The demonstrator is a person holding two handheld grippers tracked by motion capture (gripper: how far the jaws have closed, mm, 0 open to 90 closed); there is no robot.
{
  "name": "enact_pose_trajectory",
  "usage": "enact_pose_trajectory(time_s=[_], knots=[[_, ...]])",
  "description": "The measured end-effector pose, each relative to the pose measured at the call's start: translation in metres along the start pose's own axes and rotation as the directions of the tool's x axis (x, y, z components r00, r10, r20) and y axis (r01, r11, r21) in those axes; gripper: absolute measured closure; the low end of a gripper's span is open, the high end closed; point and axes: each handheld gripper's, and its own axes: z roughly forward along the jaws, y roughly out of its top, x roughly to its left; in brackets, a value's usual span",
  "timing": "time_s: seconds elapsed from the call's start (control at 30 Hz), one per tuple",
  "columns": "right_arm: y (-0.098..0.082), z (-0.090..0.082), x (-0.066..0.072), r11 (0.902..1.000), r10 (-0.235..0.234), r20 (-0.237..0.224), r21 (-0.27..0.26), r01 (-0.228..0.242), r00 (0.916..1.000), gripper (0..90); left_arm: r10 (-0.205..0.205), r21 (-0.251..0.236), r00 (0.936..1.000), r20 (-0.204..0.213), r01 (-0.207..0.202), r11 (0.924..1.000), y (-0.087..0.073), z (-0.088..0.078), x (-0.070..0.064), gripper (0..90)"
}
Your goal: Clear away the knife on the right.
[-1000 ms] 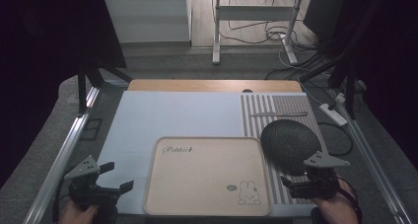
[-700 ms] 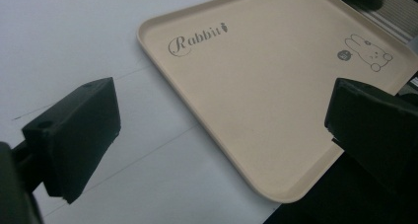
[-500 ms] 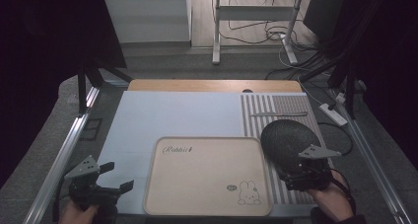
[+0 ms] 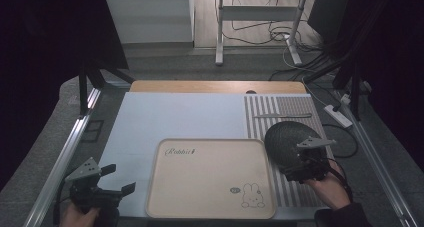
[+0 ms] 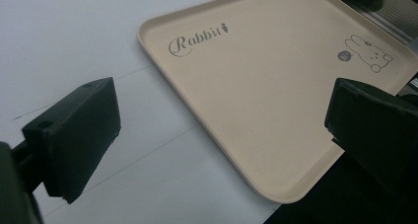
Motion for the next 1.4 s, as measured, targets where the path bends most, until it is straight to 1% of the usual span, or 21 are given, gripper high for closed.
enact_pose_trajectory(time_s=[0.13, 0.2, 0.23, 0.3, 0.37, 0.47, 0.57, 0.6, 0.63, 0.67, 0.8, 0.83, 1.0, 1.1, 1.23, 1.4], knots=[[0.004, 0.007, -0.002, 1.0000, 0.004, 0.013, 0.004, -0.004, 0.9999, 0.0, -0.001, -0.001, 1.0000, 0.000, 0.001, 1.0000, 0.000, 0.000, 0.000, 1.4], [0.007, 0.010, -0.004, 0.9997, 0.024, 0.019, -0.002, -0.024, 0.9995, 0.0, -0.002, -0.001, 1.0000, 0.000, 0.002, 1.0000, 0.000, 0.000, 0.000, 1.4], [0.010, 0.014, -0.006, 0.9991, 0.043, 0.009, -0.009, -0.043, 0.9990, 0.0, -0.001, -0.001, 1.0000, 0.000, 0.001, 1.0000, 0.000, 0.000, 0.000, 1.4], [0.011, 0.016, -0.007, 0.9988, 0.048, 0.012, -0.012, -0.048, 0.9988, 0.0, -0.001, -0.001, 1.0000, 0.000, 0.001, 1.0000, 0.000, 0.000, 0.000, 1.4], [0.014, 0.020, -0.009, 0.9991, 0.043, 0.018, -0.007, -0.043, 0.9989, 0.0, -0.002, -0.001, 1.0000, 0.001, 0.002, 1.0000, 0.000, 0.000, 0.000, 1.4], [0.019, 0.029, -0.012, 0.9998, 0.020, 0.038, 0.005, -0.020, 0.9991, 0.0, -0.001, -0.001, 1.0000, 0.001, 0.001, 1.0000, 0.000, 0.000, 0.000, 1.4], [0.022, 0.033, -0.014, 0.9998, 0.014, 0.045, 0.012, -0.015, 0.9989, 0.0, -0.002, -0.001, 1.0000, 0.001, 0.002, 1.0000, 0.000, 0.000, 0.000, 1.4], [0.025, 0.037, -0.016, 0.9997, 0.018, 0.048, 0.014, -0.018, 0.9987, 0.0, -0.002, -0.001, 1.0000, 0.001, 0.002, 1.0000, 0.000, 0.000, 0.000, 1.4], [0.025, 0.037, -0.016, 0.9997, 0.018, 0.048, 0.014, -0.018, 0.9987, 0.0, -0.003, -0.002, 1.0000, 0.001, 0.003, 1.0000, 0.000, 0.000, 0.000, 1.4], [0.027, 0.041, -0.019, 0.9995, 0.031, 0.055, 0.010, -0.031, 0.9980, 0.0, -0.002, -0.002, 1.0000, 0.001, 0.002, 1.0000, 0.000, 0.000, 0.000, 1.4], [0.031, 0.046, -0.022, 0.9993, 0.034, 0.047, 0.015, -0.035, 0.9983, 0.0, -0.002, -0.001, 1.0000, 0.001, 0.002, 1.0000, 0.000, 0.000, 0.000, 1.4], [0.034, 0.049, -0.023, 0.9995, 0.027, 0.048, 0.014, -0.028, 0.9985, 0.0, -0.003, -0.002, 1.0000, 0.001, 0.003, 1.0000, 0.000, 0.000, 0.001, 1.4], [0.039, 0.055, -0.027, 0.9996, 0.018, 0.046, 0.020, -0.019, 0.9988, 0.0, -0.005, -0.002, 1.0000, 0.002, 0.005, 1.0000, 0.000, 0.000, 0.001, 1.4], [0.044, 0.060, -0.030, 0.9995, 0.016, 0.047, 0.026, -0.017, 0.9988, 0.0, -0.005, -0.002, 1.0000, 0.001, 0.005, 1.0000, 0.000, 0.000, 0.001, 1.4], [0.049, 0.069, -0.035, 0.9991, 0.013, 0.060, 0.040, -0.016, 0.9981, 0.0, -0.006, -0.002, 1.0000, 0.002, 0.006, 1.0000, 0.000, 0.000, 0.001, 1.4], [0.056, 0.079, -0.039, 0.9985, 0.012, 0.060, 0.053, -0.015, 0.9981, 0.0, -0.006, -0.002, 1.0000, 0.002, 0.006, 1.0000, 0.000, 0.000, 0.001, 1.3]])
